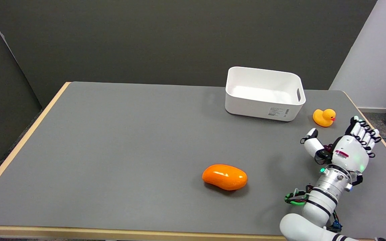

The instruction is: Pick up the grape.

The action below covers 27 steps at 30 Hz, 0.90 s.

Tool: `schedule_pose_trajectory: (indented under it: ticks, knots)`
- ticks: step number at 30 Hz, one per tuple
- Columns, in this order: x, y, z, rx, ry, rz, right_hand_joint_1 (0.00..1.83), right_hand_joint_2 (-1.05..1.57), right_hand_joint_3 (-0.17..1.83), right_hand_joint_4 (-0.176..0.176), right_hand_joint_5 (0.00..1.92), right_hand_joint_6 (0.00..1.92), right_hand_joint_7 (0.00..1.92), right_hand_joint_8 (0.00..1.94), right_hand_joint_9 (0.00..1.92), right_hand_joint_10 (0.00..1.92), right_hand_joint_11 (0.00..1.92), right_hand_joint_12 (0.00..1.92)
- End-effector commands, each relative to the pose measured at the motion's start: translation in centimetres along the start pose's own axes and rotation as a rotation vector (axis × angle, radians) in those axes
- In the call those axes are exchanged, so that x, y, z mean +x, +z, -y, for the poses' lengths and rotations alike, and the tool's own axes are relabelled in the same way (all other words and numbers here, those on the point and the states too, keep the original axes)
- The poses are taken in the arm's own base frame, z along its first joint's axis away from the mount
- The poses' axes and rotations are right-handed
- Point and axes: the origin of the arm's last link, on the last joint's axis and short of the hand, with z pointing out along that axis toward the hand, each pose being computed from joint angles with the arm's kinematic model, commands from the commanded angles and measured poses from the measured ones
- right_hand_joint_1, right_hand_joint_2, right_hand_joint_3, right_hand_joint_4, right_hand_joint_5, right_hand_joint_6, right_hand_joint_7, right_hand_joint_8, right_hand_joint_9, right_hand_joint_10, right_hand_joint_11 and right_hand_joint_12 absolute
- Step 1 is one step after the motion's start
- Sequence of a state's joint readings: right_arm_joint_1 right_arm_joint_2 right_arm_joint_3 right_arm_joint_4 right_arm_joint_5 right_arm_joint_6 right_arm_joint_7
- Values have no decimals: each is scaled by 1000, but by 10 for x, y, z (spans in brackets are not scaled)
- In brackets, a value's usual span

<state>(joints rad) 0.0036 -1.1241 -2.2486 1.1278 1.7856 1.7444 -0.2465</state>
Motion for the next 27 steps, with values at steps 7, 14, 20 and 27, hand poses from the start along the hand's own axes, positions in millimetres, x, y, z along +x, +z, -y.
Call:
schedule_pose_trajectory:
  ticks: [7,14,20,27]
  knots:
    - [-12,4,-40,-120,25,56,653,685,853,-88,135,326,135,296,-1,548,-1,-1]
    - [-19,8,-45,-138,17,100,630,659,921,-89,112,360,108,326,-1,543,-1,-1]
    - [-24,9,-45,-146,21,131,653,685,850,-90,126,319,123,290,-1,513,-1,-1]
    - [-25,7,-45,-141,18,137,647,675,910,-99,110,349,132,331,-1,569,-1,46]
